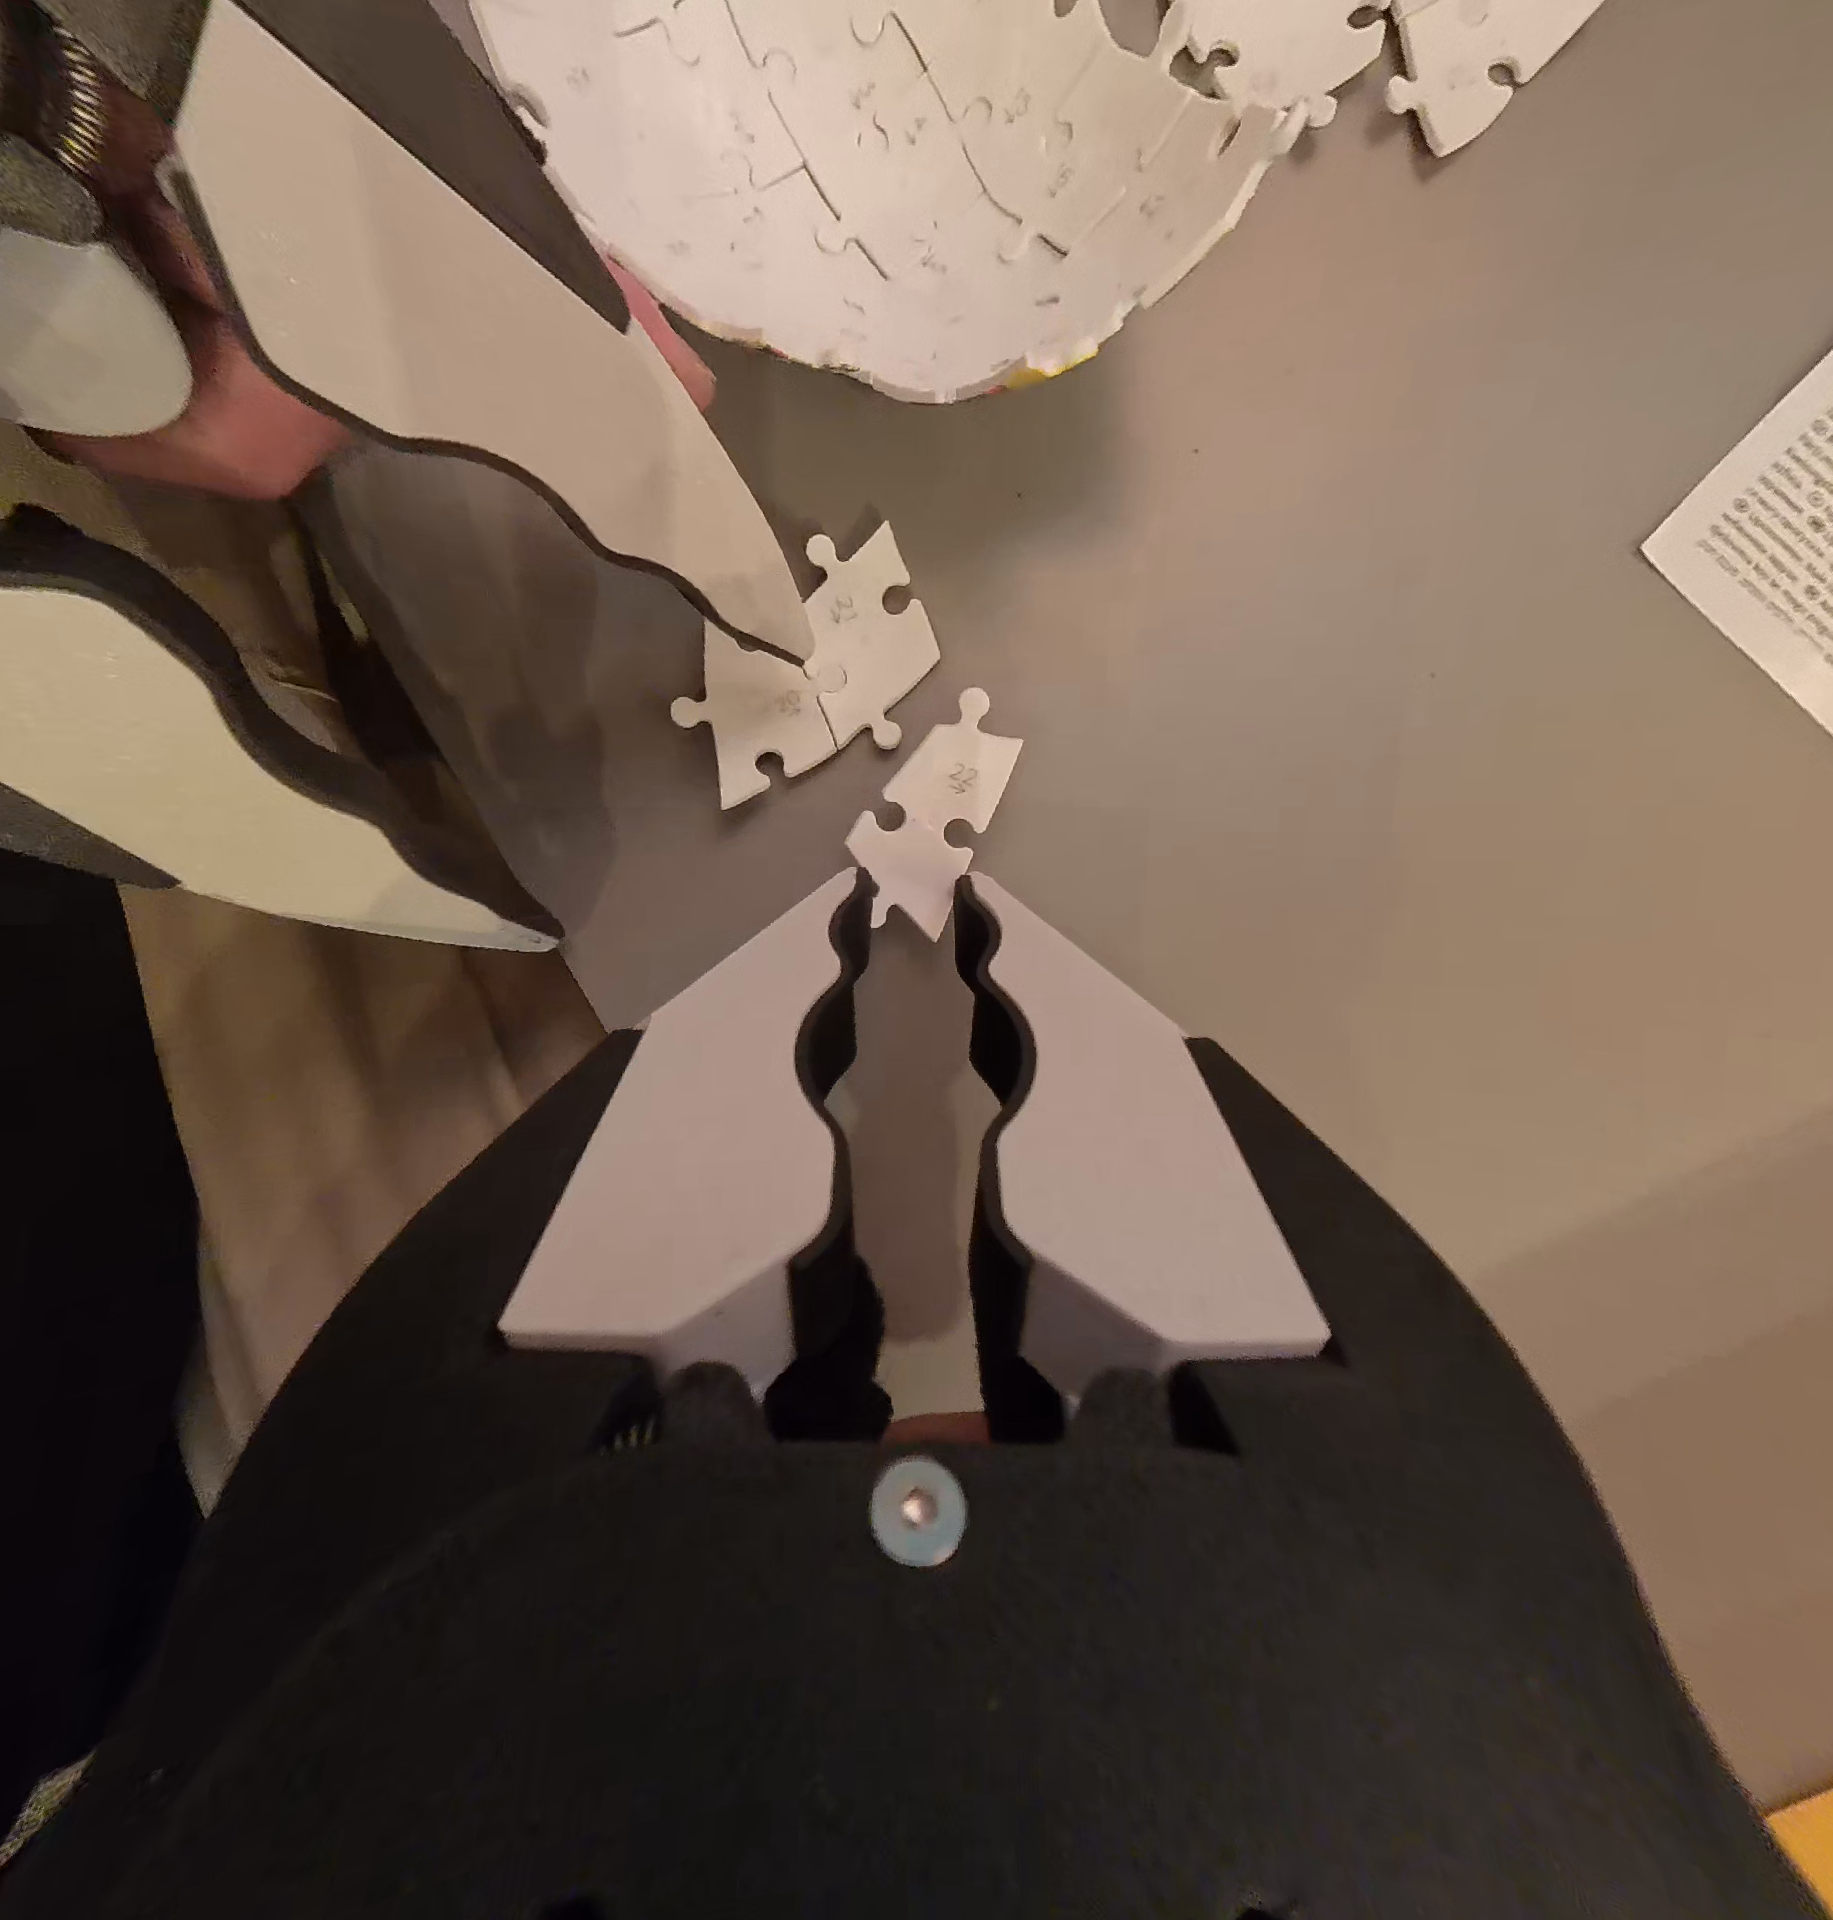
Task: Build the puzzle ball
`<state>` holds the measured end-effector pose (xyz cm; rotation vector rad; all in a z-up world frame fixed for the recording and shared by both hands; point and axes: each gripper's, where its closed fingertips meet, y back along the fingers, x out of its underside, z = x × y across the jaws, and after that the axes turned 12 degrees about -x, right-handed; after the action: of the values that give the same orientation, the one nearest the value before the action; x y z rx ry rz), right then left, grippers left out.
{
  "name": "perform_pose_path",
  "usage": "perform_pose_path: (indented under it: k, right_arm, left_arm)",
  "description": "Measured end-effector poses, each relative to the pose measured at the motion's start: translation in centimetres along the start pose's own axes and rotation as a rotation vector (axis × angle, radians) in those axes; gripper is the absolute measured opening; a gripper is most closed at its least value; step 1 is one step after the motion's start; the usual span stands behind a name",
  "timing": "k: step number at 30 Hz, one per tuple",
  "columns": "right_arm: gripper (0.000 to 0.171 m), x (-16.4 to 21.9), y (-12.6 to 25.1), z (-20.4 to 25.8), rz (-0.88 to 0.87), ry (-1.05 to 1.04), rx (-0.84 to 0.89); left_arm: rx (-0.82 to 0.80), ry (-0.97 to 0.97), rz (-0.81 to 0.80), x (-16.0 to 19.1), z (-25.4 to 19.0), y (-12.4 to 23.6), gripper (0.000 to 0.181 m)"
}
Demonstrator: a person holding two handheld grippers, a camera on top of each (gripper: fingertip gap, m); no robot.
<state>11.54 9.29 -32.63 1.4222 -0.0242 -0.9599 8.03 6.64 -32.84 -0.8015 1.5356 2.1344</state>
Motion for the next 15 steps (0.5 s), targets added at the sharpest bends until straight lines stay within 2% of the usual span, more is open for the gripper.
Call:
perform_pose_path:
  k: [8, 15]
  right_arm:
    - [0.014, -0.3, 1.5, 0.8, 0.016, 0.215, 0.032]
    - [0.014, -1.9, 2.6, 2.5, -0.030, 0.422, 0.050]
  left_arm:
    - [0.013, 0.145, -0.123, -3.0, 1.2, 0.9, 0.064]
    - [0.051, 0.361, -0.161, -4.1, 3.2, 1.5, 0.037]
